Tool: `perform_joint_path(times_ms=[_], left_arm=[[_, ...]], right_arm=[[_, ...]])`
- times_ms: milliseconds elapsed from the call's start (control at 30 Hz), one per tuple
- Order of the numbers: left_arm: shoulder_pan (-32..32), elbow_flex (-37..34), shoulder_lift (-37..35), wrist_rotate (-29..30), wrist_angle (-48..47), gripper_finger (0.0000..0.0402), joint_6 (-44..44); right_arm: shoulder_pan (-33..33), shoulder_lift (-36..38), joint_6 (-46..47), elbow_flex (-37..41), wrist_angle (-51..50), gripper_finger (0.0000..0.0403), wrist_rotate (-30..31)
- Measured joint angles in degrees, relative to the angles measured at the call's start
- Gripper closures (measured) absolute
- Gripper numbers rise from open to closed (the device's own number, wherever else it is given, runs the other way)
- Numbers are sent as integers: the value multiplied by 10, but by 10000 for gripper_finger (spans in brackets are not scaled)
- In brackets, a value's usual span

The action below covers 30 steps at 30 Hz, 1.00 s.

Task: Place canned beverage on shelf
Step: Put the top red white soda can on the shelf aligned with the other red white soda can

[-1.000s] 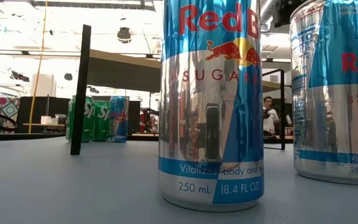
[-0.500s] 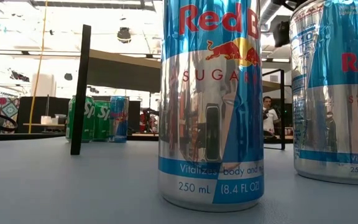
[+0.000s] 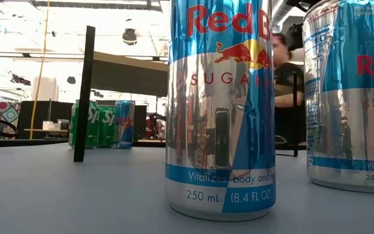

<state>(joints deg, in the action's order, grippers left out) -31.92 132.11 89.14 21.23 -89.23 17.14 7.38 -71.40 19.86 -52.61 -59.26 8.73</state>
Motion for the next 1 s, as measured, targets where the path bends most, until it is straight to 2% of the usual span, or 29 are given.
perform_joint_path(times_ms=[200, 367, 500, 600, 700, 800, 867, 1000], left_arm=[[0, 0, 0, 17, 0, 93, 0], [0, 0, 0, 58, 0, 93, -11], [0, 0, 0, 114, 2, 93, -25], [0, 0, 0, 129, 2, 93, -25], [0, 0, 0, 130, 2, 93, -22], [0, 0, 0, 128, 2, 93, -13], [0, 0, 0, 128, 2, 93, -10], [0, 0, 0, 141, 2, 93, -9]], right_arm=[[32, 24, 33, -21, -5, 145, 13], [70, 76, 96, -23, 9, 167, 64], [116, 124, 122, -23, 51, 202, 119], [141, 154, 122, -24, 65, 238, 160], [149, 170, 114, -24, 62, 264, 154], [149, 166, 97, -25, 62, 274, 103], [146, 148, 44, -25, 64, 273, 67], [146, 87, -91, -27, 93, 253, 46]])
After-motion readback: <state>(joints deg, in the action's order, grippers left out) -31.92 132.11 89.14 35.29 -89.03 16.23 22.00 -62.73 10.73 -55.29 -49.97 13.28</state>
